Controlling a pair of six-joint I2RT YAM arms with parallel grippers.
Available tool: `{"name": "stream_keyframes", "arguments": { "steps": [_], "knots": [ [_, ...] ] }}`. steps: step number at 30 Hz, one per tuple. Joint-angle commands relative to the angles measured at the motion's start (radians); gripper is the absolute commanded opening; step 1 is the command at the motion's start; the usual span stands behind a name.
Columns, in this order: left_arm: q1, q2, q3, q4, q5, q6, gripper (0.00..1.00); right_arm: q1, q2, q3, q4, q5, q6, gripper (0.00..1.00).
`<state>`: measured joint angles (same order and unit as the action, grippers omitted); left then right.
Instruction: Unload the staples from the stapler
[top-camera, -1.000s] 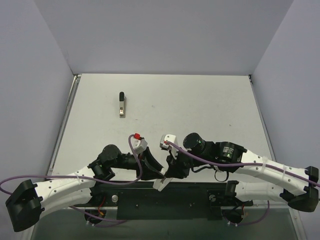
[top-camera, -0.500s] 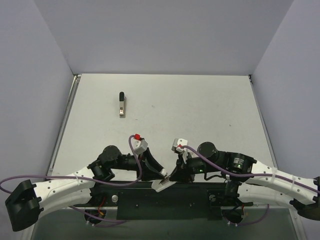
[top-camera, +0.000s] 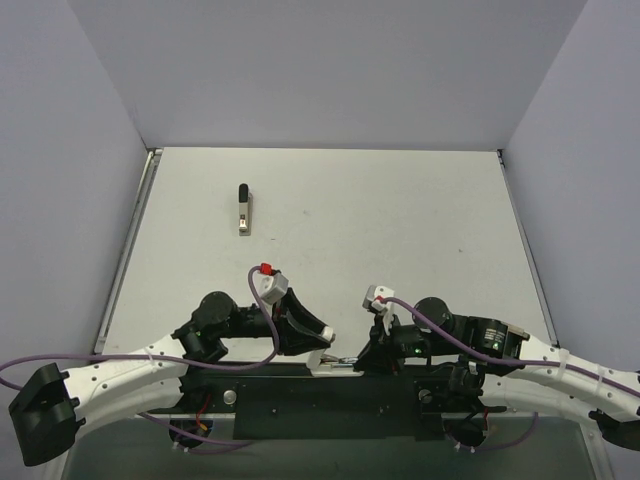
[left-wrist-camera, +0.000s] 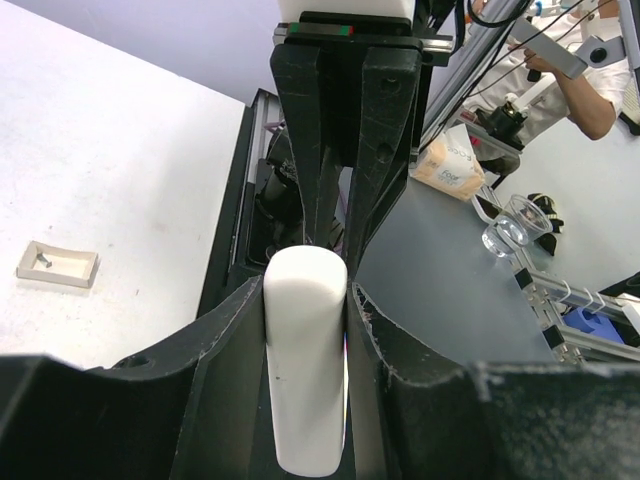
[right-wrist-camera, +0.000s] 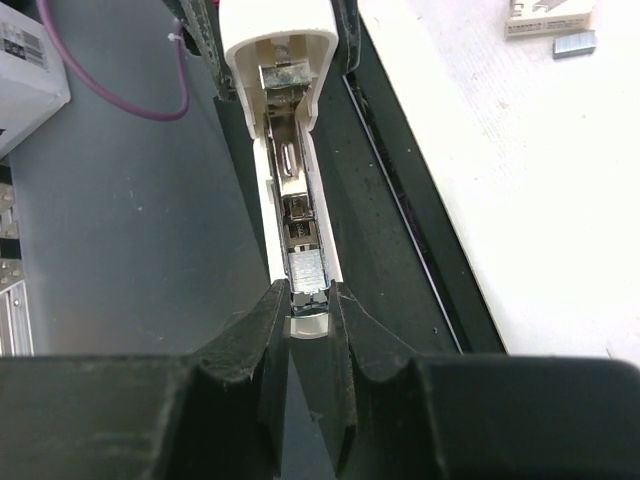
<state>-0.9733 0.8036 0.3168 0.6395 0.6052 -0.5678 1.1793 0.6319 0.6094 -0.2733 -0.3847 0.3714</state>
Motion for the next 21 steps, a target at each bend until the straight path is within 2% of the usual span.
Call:
{"name": "stream_keyframes", "arguments": {
  "steps": [1, 6, 8, 11, 12, 14, 18, 21],
  "knots": [
    [0.001, 0.011, 0.057, 0.111, -0.035, 0.0, 0.0, 0.006, 0.014, 0.052, -0.029, 0.066, 0.018, 0.0],
    [-0.004, -0.007, 0.054, 0.083, -0.048, 0.006, 0.0, 0.006, -0.003, 0.089, -0.064, 0.15, 0.009, 0.03],
    [-0.005, -0.012, 0.054, 0.069, -0.05, 0.009, 0.0, 0.006, -0.009, 0.101, -0.078, 0.167, 0.001, 0.11],
    [-0.005, -0.006, 0.057, 0.068, -0.05, 0.011, 0.0, 0.006, -0.015, 0.133, -0.112, 0.196, -0.006, 0.18],
    [-0.005, -0.001, 0.059, 0.066, -0.05, 0.013, 0.0, 0.006, -0.015, 0.141, -0.119, 0.202, -0.011, 0.25],
    [-0.007, 0.006, 0.059, 0.071, -0.05, 0.016, 0.0, 0.005, -0.018, 0.161, -0.142, 0.213, -0.025, 0.32],
    [-0.01, 0.017, 0.056, 0.078, -0.059, 0.017, 0.0, 0.006, -0.026, 0.204, -0.188, 0.239, -0.046, 0.42],
    [-0.013, 0.019, 0.054, 0.077, -0.074, 0.02, 0.0, 0.006, -0.028, 0.223, -0.199, 0.279, -0.046, 0.43]
  ]
}}
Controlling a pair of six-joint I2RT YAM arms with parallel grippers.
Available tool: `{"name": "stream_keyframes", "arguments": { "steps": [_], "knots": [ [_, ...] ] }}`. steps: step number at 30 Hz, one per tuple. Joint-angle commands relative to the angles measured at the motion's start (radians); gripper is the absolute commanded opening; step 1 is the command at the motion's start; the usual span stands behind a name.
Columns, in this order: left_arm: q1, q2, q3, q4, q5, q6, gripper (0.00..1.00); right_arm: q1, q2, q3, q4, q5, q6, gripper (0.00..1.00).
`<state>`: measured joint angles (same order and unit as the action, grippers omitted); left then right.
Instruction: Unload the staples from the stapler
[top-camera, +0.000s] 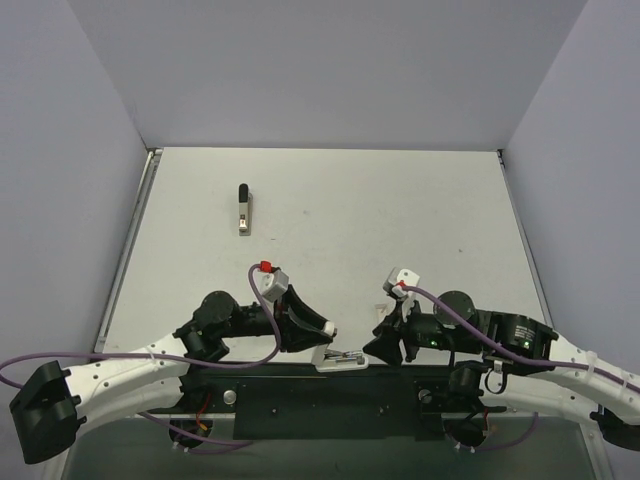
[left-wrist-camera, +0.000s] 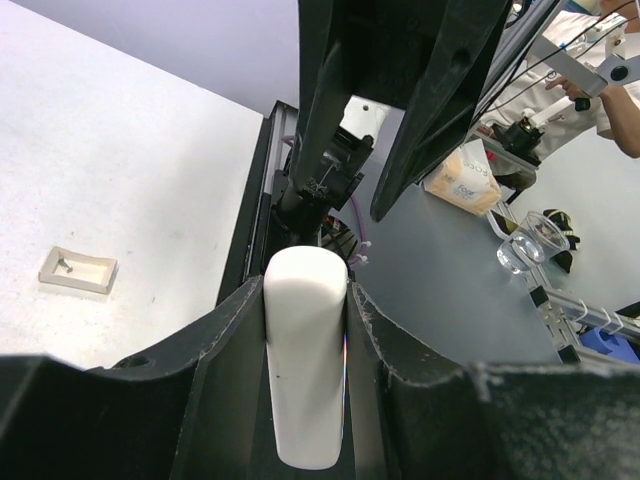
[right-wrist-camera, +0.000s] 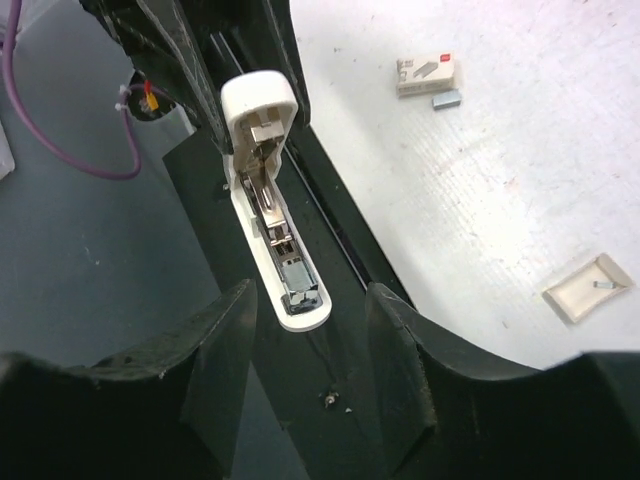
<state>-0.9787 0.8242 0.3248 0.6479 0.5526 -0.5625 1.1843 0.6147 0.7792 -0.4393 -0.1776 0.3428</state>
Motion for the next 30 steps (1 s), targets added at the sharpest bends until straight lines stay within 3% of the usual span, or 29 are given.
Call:
{"name": "stream_keyframes", "arguments": {
  "steps": [1, 6, 13, 30],
  "knots": [
    [-0.009, -0.003, 0.046, 0.062, -0.034, 0.016, 0.0, 0.001, -0.009, 0.055, -0.033, 0.082, -0.011, 0.44],
    [-0.012, 0.0, 0.06, 0.024, -0.089, 0.035, 0.0, 0.001, 0.051, 0.039, 0.011, 0.17, 0.034, 0.34],
    [-0.014, 0.035, 0.076, 0.01, -0.158, 0.038, 0.0, 0.021, 0.148, -0.021, 0.16, 0.302, 0.097, 0.0],
    [-0.017, 0.211, 0.174, -0.07, -0.341, 0.041, 0.0, 0.017, 0.359, -0.072, 0.361, 0.53, 0.084, 0.0]
  ]
}}
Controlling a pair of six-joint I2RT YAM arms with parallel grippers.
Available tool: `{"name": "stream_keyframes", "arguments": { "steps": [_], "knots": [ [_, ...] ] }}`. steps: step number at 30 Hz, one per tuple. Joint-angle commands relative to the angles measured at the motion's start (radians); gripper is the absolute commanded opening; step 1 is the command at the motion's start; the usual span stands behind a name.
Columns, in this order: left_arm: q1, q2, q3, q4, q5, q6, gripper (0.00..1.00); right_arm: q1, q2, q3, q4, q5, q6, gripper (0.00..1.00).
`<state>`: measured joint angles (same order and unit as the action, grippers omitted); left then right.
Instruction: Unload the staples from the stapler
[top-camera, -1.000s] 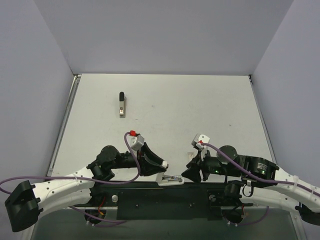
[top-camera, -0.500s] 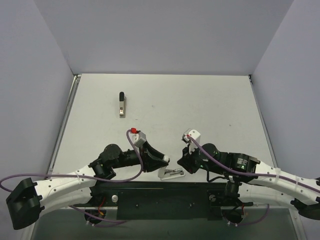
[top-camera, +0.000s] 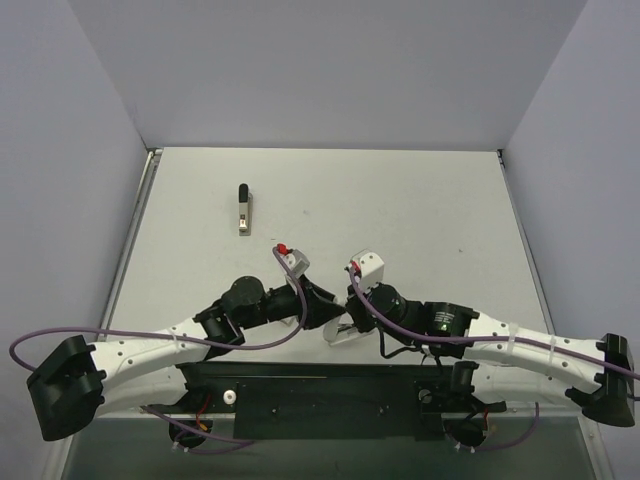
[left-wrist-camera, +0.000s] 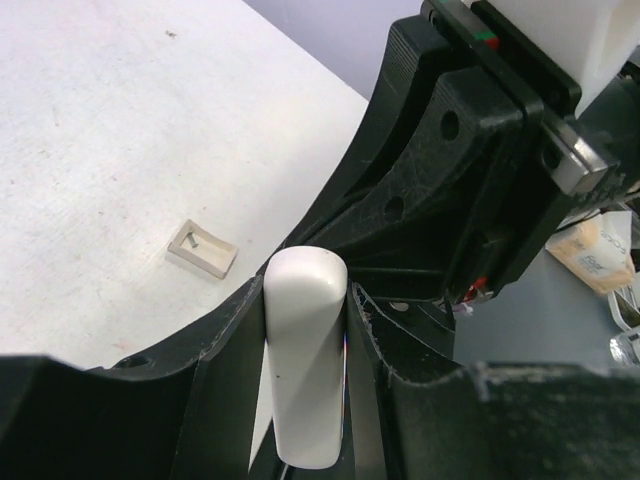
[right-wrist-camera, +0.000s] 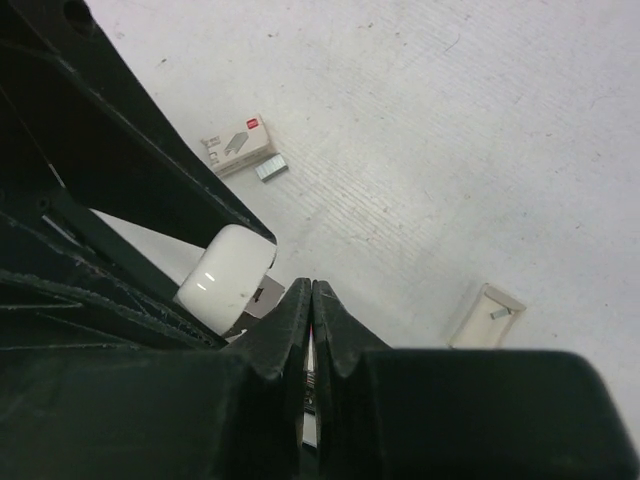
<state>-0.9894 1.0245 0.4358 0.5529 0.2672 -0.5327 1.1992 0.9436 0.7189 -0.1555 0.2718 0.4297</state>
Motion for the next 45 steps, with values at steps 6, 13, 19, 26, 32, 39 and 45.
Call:
{"name": "stream_keyframes", "arguments": {
  "steps": [6, 13, 19, 26, 32, 39, 45],
  "knots": [
    [-0.005, 0.029, 0.08, 0.007, -0.12, 0.019, 0.0, -0.004, 0.05, -0.064, 0.135, 0.099, 0.015, 0.0],
    [0.014, 0.043, 0.096, -0.004, -0.197, 0.005, 0.0, -0.018, 0.057, -0.136, 0.241, 0.095, 0.047, 0.0],
    [0.046, 0.065, 0.106, 0.01, -0.22, -0.022, 0.0, -0.049, 0.099, -0.182, 0.327, 0.043, 0.057, 0.0],
    [0.141, 0.081, 0.08, 0.096, -0.237, -0.087, 0.0, -0.101, 0.153, -0.233, 0.45, -0.032, 0.095, 0.0],
    [0.175, 0.164, 0.083, 0.199, -0.224, -0.122, 0.0, -0.115, 0.233, -0.208, 0.554, -0.069, 0.11, 0.0],
    [0.187, 0.23, 0.096, 0.251, -0.249, -0.13, 0.0, -0.133, 0.34, -0.165, 0.657, -0.134, 0.133, 0.0],
    [0.209, 0.233, 0.106, 0.242, -0.258, -0.125, 0.0, -0.153, 0.369, -0.188, 0.75, -0.18, 0.161, 0.0]
  ]
}}
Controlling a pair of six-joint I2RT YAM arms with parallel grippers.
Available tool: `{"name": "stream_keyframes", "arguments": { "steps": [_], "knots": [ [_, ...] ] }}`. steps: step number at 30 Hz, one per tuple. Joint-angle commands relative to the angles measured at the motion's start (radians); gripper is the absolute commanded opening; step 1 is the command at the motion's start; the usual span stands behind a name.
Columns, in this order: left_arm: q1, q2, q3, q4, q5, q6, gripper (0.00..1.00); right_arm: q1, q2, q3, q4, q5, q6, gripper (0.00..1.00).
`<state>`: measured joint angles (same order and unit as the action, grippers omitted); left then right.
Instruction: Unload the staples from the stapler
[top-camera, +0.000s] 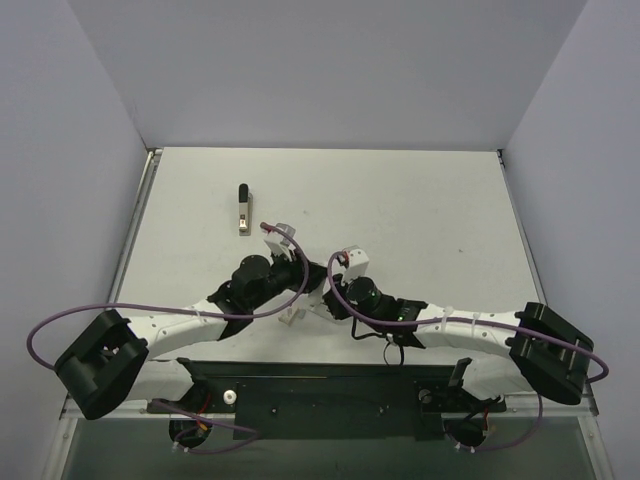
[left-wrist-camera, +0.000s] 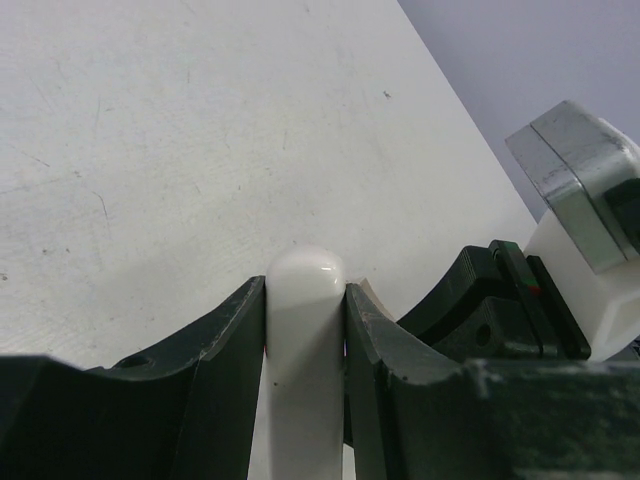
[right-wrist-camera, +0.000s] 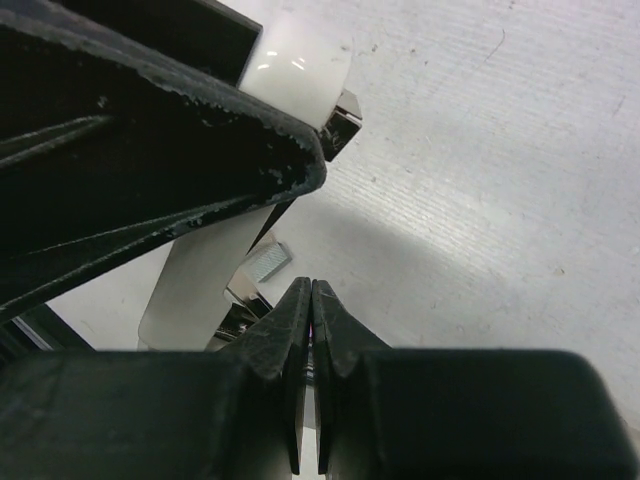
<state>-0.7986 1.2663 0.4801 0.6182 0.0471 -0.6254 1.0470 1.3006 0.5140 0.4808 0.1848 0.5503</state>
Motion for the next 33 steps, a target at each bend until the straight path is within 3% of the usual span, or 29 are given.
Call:
{"name": "stream_keyframes", "arguments": {
  "steps": [1, 33],
  "knots": [
    [0.019, -0.007, 0.061, 0.178, -0.039, -0.031, 0.0, -0.002, 0.015, 0.011, 0.137, -0.105, 0.043, 0.0],
    [0.032, 0.145, 0.117, 0.209, -0.158, 0.021, 0.0, -0.064, 0.111, 0.044, 0.381, -0.311, 0.174, 0.0]
  ]
}}
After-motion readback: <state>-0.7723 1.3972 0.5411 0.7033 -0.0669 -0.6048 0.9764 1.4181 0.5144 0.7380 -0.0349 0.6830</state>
